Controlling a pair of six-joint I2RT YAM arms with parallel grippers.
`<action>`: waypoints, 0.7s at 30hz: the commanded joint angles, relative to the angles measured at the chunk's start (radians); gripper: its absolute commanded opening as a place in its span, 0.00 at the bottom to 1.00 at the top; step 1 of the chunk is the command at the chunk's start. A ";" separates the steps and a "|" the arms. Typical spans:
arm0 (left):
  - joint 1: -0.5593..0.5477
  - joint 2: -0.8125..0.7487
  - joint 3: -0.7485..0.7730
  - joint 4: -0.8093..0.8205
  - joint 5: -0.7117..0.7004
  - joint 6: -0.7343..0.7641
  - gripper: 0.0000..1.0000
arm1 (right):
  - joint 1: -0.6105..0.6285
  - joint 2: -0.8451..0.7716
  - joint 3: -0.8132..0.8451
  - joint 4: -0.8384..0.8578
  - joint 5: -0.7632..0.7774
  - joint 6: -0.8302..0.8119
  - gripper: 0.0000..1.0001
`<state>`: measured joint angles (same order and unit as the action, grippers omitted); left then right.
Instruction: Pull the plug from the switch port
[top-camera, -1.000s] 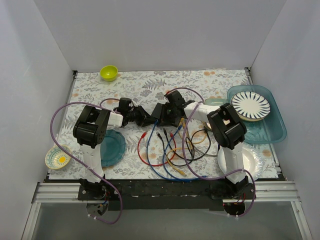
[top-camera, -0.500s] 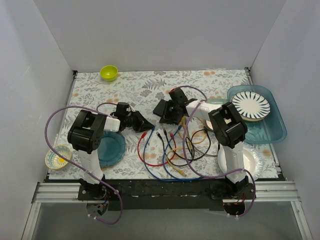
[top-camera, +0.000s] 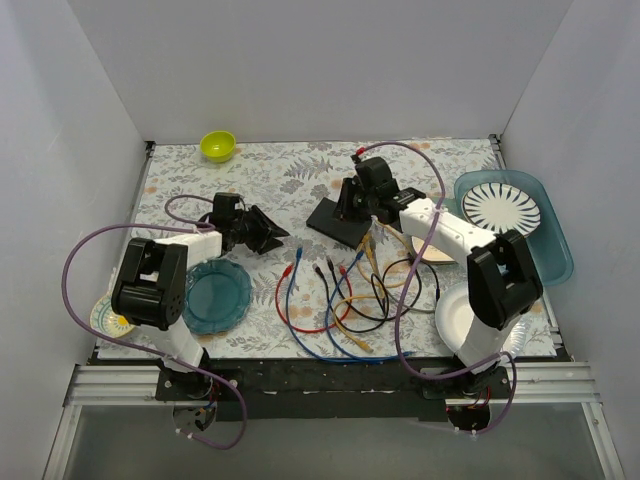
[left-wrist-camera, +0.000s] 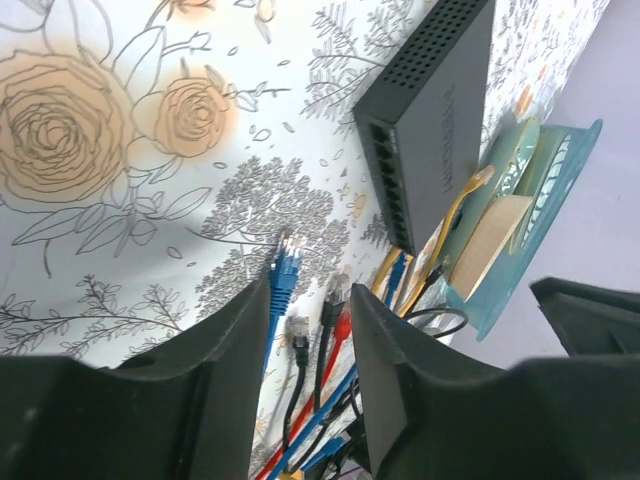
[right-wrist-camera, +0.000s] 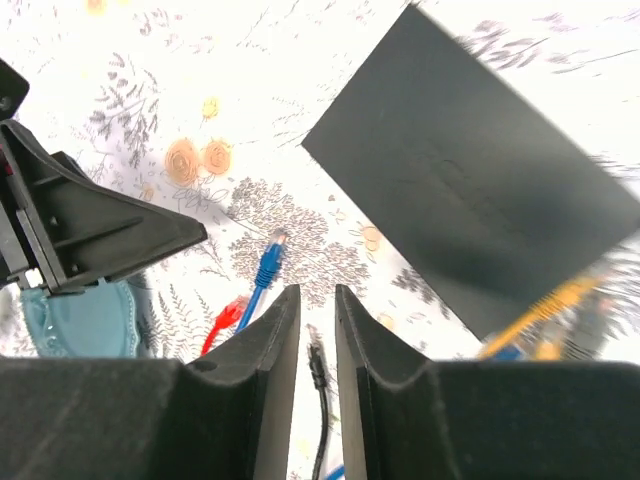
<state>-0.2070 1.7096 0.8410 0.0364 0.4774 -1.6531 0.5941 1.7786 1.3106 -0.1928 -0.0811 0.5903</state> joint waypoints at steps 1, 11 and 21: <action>-0.003 -0.030 0.043 -0.119 -0.034 -0.011 0.40 | -0.002 -0.077 -0.017 -0.117 0.121 -0.066 0.28; -0.006 -0.284 -0.019 -0.309 -0.131 0.036 0.41 | -0.007 -0.254 -0.171 -0.378 0.330 -0.141 0.24; -0.068 -0.392 -0.083 -0.539 -0.311 0.116 0.38 | -0.007 -0.272 -0.349 -0.384 0.377 -0.133 0.24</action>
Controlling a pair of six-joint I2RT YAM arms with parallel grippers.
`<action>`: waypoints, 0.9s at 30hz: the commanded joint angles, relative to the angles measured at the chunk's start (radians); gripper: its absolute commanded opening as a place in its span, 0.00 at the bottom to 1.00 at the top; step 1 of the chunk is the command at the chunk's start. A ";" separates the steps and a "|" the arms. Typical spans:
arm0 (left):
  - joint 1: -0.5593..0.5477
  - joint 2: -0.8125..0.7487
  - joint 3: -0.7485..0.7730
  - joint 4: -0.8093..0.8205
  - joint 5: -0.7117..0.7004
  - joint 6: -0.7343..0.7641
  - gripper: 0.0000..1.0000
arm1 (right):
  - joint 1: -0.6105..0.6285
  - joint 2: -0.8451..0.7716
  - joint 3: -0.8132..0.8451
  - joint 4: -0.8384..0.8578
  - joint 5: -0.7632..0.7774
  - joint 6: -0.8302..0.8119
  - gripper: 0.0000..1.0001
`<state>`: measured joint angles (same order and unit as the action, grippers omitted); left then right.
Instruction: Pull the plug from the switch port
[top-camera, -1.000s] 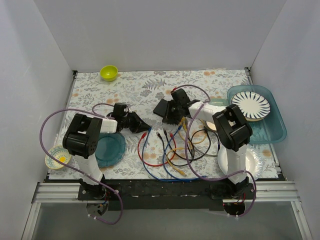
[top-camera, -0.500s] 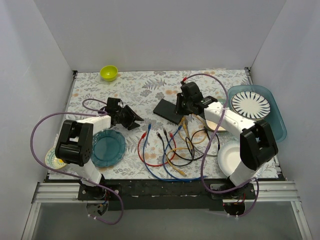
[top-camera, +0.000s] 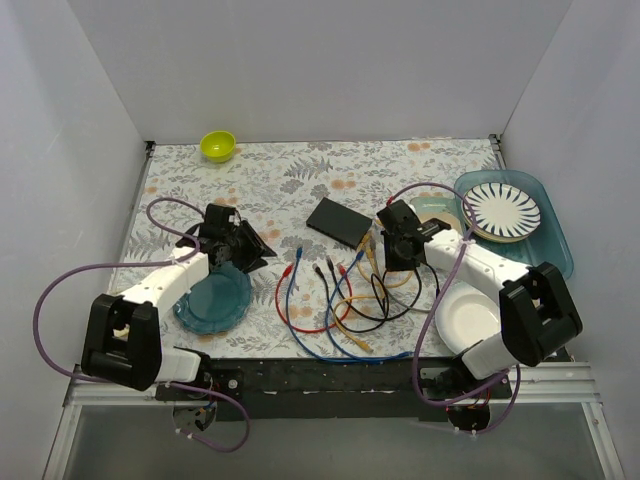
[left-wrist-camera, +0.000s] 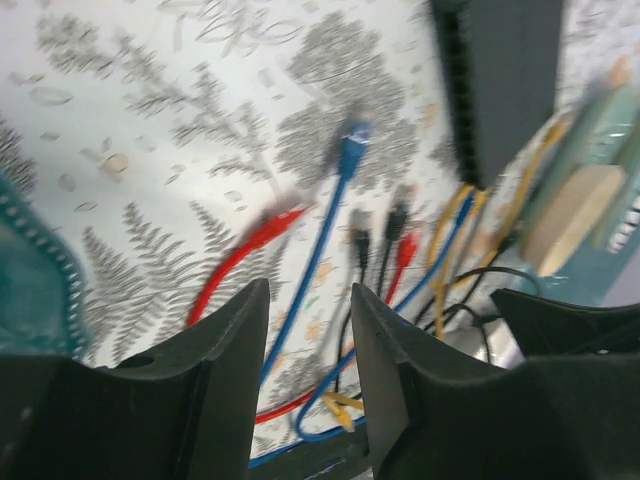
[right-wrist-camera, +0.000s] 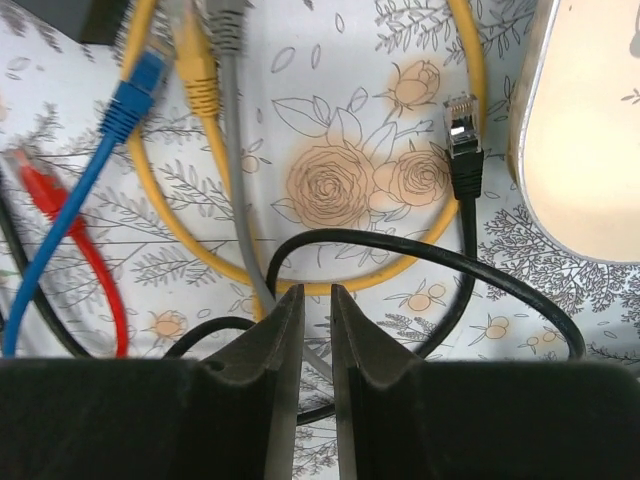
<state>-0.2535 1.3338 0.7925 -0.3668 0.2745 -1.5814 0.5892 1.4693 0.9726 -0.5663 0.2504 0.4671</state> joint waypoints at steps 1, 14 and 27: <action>-0.032 -0.018 -0.039 -0.144 -0.126 0.041 0.38 | -0.003 0.051 -0.015 0.000 0.044 -0.012 0.24; -0.173 0.143 -0.081 -0.224 -0.158 -0.006 0.24 | 0.021 0.161 -0.075 0.052 -0.178 -0.013 0.16; -0.372 0.416 0.040 -0.130 0.025 0.060 0.00 | 0.262 0.215 -0.052 0.068 -0.395 0.033 0.14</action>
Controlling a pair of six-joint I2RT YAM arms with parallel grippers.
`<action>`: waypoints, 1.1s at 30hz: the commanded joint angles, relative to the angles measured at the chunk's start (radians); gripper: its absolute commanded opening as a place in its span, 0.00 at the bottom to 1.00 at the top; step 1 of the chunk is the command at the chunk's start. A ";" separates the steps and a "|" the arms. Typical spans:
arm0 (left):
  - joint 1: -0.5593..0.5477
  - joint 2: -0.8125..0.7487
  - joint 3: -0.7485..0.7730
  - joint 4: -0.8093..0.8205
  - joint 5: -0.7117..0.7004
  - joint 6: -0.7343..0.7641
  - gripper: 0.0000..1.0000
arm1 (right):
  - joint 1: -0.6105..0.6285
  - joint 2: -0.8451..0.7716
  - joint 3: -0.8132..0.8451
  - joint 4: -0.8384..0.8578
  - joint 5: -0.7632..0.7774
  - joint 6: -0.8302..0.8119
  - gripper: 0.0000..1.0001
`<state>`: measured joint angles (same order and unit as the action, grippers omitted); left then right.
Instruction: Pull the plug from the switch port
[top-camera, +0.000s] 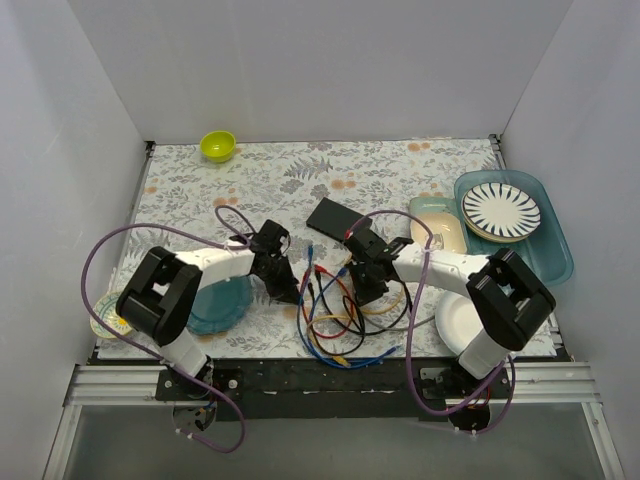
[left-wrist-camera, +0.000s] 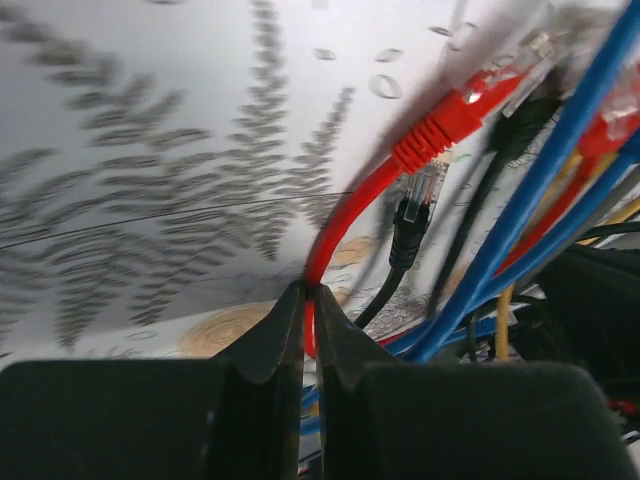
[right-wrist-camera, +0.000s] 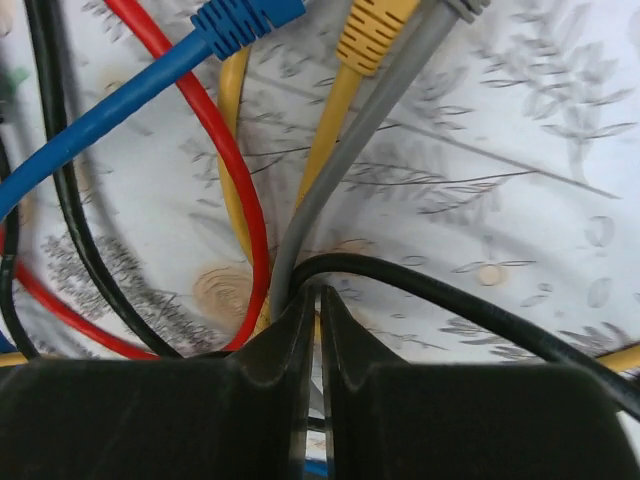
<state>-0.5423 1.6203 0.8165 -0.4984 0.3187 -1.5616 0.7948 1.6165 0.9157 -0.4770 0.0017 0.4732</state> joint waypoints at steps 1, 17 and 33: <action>-0.093 0.145 0.038 0.003 -0.018 0.047 0.00 | 0.060 0.071 0.023 -0.022 -0.155 0.027 0.14; -0.122 0.299 0.274 0.031 0.005 0.008 0.00 | 0.072 0.183 0.239 0.006 -0.285 -0.016 0.14; 0.041 0.030 0.312 -0.170 -0.285 0.074 0.23 | 0.057 0.043 0.501 -0.281 0.228 -0.103 0.17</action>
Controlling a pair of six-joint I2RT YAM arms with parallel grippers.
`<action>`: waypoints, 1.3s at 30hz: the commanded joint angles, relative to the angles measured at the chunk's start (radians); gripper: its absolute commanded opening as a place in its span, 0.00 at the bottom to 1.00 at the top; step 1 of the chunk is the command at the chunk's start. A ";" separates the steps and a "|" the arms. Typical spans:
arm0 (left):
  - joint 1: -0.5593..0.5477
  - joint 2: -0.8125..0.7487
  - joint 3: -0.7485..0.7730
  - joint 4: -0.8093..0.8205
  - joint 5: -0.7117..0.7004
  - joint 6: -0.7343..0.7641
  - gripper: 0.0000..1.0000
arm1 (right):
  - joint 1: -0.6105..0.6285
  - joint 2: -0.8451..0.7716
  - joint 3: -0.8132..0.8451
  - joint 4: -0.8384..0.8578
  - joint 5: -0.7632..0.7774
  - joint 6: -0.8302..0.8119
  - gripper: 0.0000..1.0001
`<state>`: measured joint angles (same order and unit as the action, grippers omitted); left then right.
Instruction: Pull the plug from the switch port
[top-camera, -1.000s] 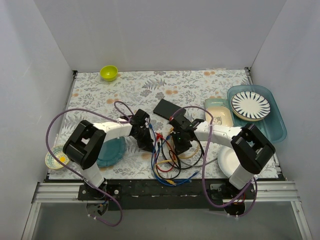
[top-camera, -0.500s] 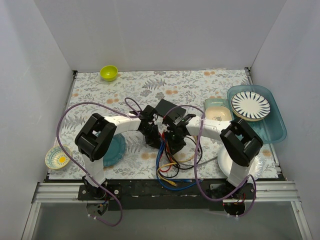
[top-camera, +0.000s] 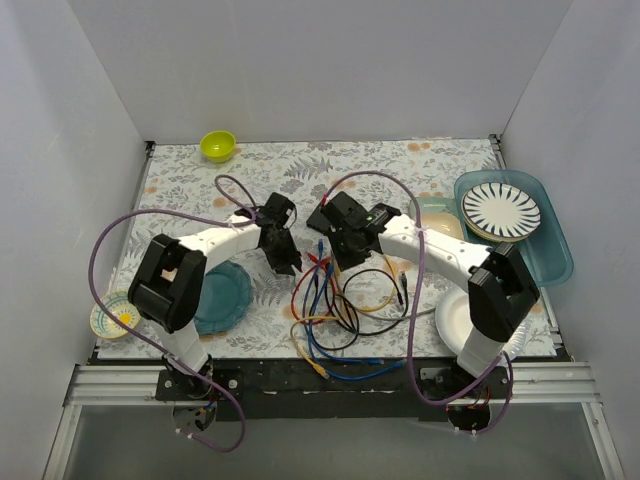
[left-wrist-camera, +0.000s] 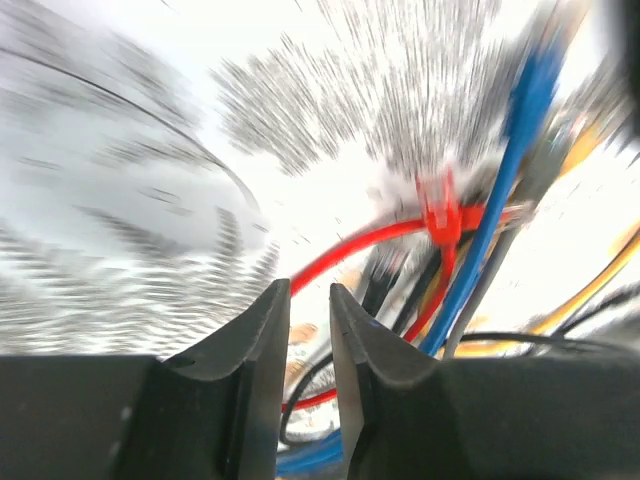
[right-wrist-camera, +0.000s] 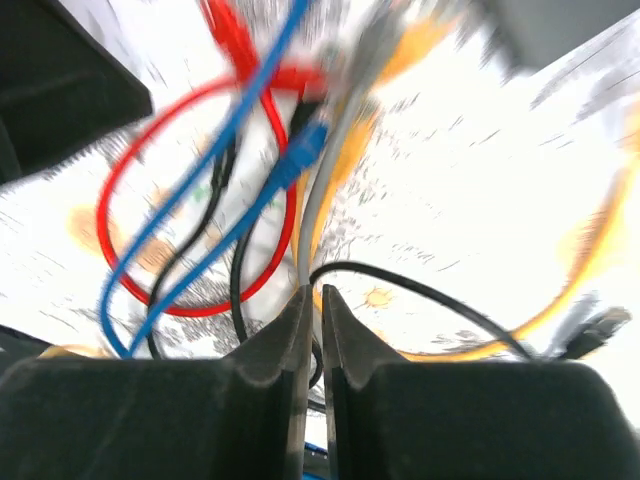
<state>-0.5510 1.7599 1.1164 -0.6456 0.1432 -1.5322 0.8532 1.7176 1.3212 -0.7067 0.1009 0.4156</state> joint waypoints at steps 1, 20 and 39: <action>0.054 -0.112 0.020 -0.032 -0.126 0.053 0.24 | -0.002 -0.055 0.116 -0.063 0.140 -0.049 0.18; 0.310 0.203 0.275 0.326 0.140 -0.100 0.23 | -0.460 0.212 0.188 0.231 -0.162 0.147 0.12; 0.338 0.555 0.445 0.448 0.443 -0.181 0.22 | -0.487 0.536 0.407 0.245 -0.288 0.183 0.13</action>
<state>-0.2043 2.2734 1.5539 -0.1833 0.5232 -1.7035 0.3740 2.1288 1.6249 -0.4721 -0.1398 0.5846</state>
